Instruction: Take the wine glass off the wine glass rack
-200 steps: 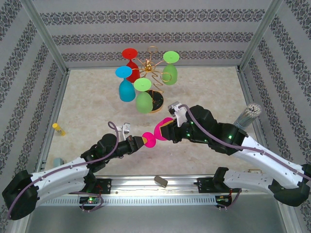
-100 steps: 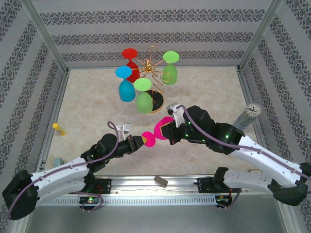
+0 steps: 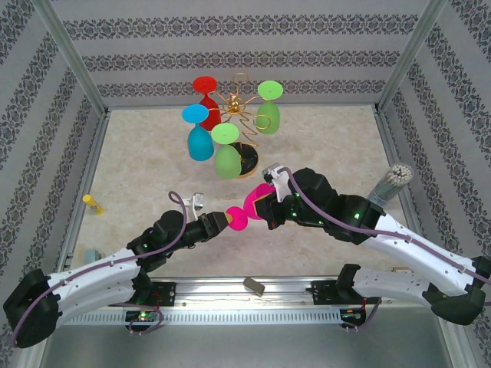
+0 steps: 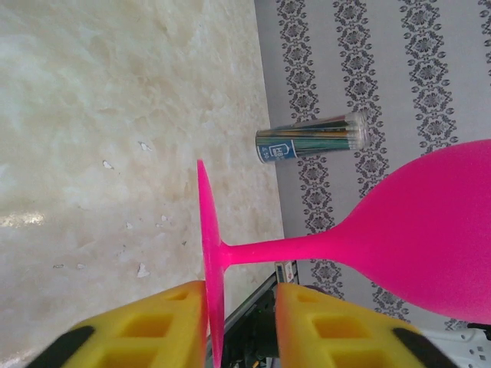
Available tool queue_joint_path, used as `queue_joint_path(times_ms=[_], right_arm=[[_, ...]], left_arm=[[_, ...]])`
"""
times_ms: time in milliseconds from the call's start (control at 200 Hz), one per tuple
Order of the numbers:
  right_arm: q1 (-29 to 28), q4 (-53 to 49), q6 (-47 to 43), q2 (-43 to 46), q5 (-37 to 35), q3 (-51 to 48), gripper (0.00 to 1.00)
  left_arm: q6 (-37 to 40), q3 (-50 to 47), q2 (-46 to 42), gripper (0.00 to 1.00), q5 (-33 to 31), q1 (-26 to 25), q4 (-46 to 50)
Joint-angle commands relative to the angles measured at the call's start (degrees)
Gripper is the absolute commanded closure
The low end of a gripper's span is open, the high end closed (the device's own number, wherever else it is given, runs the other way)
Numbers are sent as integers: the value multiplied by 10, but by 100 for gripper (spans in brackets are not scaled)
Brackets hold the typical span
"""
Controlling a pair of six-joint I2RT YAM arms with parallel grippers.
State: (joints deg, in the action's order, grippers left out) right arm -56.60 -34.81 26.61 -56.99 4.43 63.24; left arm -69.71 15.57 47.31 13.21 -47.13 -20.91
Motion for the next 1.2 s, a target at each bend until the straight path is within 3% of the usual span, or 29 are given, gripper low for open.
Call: queue_joint_path(times_ms=[0, 280, 450, 779, 1194], right_arm=[[4, -9, -18, -4, -29, -1, 100], [32, -39, -39, -72, -54, 22, 100], [52, -32, -50, -108, -95, 31, 100], [106, -30, -75, -181, -120, 53, 100], [126, -18, -81, -240, -133, 67, 100]], left_arm=[[5, 23, -21, 59, -15, 6, 61], [78, 99, -88, 58, -88, 5, 369], [116, 152, -95, 58, -124, 6, 482], [163, 203, -54, 58, -137, 6, 539], [174, 210, -35, 57, -154, 6, 551]])
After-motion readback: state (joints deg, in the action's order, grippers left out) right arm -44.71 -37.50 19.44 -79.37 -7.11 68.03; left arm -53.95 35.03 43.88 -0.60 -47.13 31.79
